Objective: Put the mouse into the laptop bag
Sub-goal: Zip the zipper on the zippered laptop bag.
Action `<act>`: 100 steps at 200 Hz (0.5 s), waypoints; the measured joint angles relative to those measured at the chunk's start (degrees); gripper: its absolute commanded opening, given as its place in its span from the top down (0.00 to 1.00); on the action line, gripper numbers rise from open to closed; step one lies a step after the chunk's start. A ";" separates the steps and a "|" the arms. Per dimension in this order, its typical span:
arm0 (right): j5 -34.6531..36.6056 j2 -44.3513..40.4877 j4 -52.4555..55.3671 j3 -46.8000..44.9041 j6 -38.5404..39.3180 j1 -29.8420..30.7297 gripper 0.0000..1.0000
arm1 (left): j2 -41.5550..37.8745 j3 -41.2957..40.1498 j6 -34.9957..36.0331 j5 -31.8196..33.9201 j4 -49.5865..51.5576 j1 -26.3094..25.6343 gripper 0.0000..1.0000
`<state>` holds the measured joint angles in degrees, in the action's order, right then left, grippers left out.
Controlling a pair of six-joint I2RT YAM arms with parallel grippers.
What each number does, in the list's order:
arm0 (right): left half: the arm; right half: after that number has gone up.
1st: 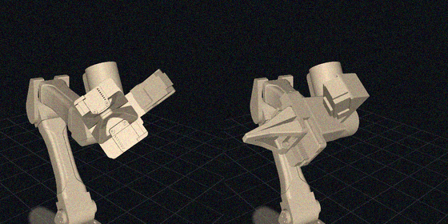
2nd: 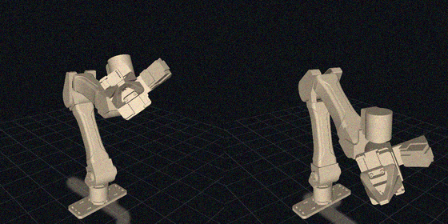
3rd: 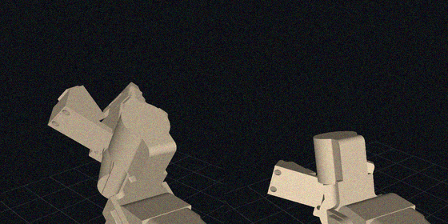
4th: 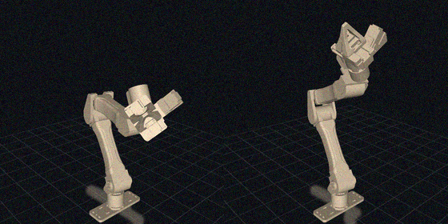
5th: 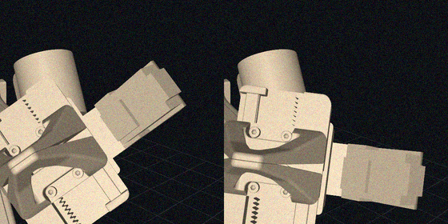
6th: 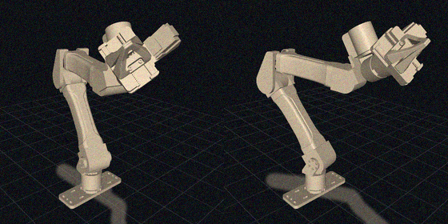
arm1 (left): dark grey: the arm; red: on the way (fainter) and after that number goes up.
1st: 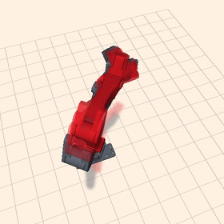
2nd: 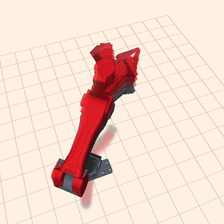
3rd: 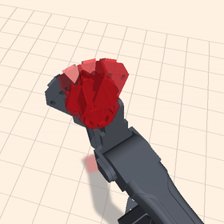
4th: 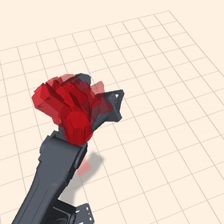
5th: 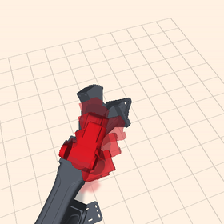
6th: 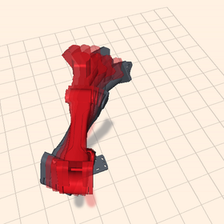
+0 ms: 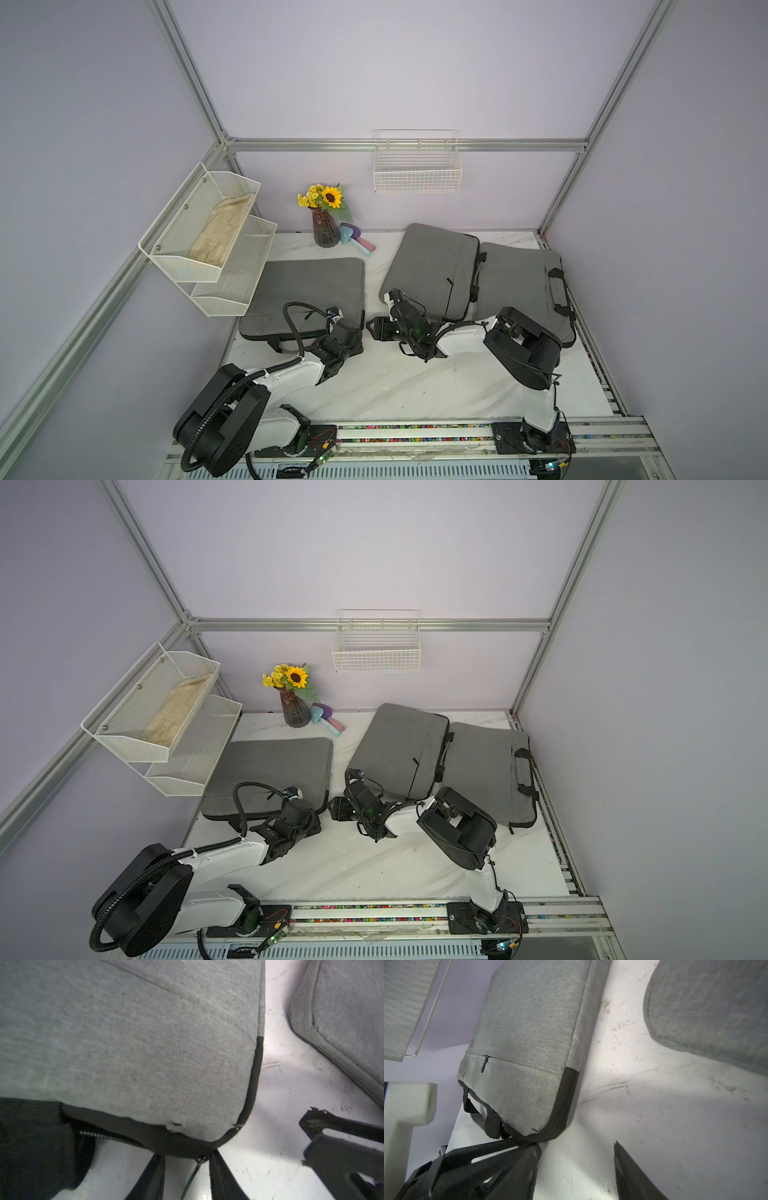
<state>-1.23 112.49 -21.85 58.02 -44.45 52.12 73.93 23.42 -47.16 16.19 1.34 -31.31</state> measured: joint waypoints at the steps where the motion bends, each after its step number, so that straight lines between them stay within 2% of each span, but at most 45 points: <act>1: 0.00 0.00 -0.04 0.00 -0.04 0.00 0.39 | 0.02 0.00 0.02 0.00 0.00 0.00 0.67; 56: -2.54 0.42 -3.39 0.26 -1.64 0.00 0.39 | 3.19 1.38 0.28 -0.13 -2.12 0.00 0.79; 100: -5.60 6.45 -5.75 4.15 -3.93 0.00 0.39 | 3.80 1.55 0.28 -0.26 -2.80 0.00 0.88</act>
<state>-6.83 118.93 -27.59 62.17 -48.38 52.12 77.73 24.97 -46.87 15.92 -1.45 -31.31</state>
